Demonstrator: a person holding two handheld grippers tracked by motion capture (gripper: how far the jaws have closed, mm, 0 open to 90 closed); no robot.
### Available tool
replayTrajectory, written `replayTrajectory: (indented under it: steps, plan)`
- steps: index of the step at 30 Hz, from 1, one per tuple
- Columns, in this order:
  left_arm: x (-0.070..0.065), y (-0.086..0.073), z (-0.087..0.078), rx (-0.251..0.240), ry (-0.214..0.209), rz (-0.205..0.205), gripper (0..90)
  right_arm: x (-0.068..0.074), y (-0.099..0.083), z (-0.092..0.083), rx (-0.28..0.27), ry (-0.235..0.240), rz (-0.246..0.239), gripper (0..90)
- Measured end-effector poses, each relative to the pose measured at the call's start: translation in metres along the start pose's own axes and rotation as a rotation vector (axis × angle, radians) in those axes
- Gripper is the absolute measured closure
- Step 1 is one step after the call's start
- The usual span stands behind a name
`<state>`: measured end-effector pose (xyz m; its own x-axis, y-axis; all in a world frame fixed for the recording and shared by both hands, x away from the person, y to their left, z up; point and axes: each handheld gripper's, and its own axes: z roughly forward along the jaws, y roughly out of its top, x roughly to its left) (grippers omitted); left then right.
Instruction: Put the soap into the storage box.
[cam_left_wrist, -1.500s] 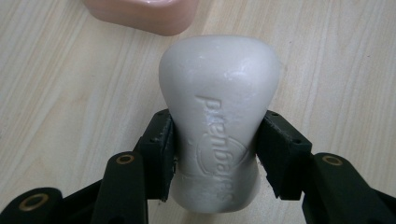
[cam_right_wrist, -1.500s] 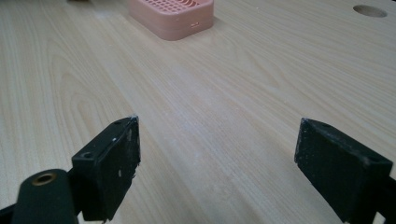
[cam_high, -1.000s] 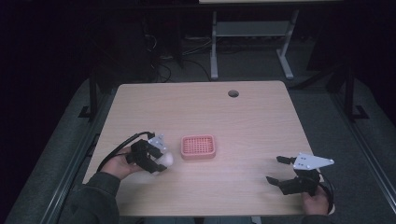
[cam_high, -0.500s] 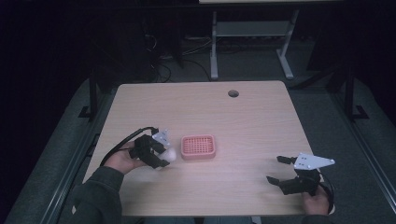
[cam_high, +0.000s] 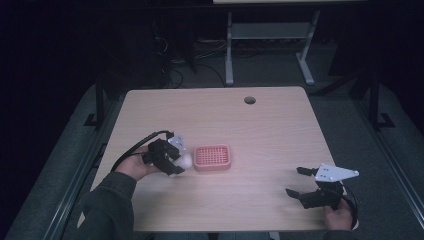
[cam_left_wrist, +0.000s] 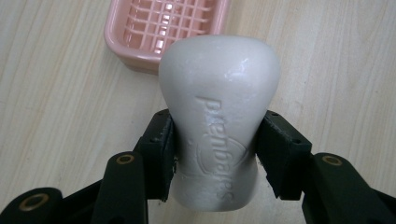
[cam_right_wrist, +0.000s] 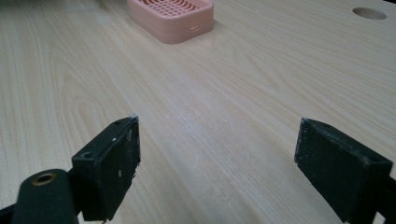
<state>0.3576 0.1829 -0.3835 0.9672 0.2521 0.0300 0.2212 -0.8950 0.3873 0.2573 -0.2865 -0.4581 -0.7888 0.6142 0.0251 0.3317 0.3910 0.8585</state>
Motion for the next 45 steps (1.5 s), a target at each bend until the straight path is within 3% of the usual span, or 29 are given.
replayTrajectory:
  steps: [26, 45]
  plan:
    - [0.013, 0.038, 0.011, 0.018, -0.019, 0.046, 49.8, -0.003, -0.001, -0.004, -0.025, -0.011, 0.013, 13.5]
    - [0.019, 0.068, 0.017, 0.022, -0.019, 0.086, 49.8, -0.001, -0.001, -0.001, -0.007, -0.004, 0.007, 13.5]
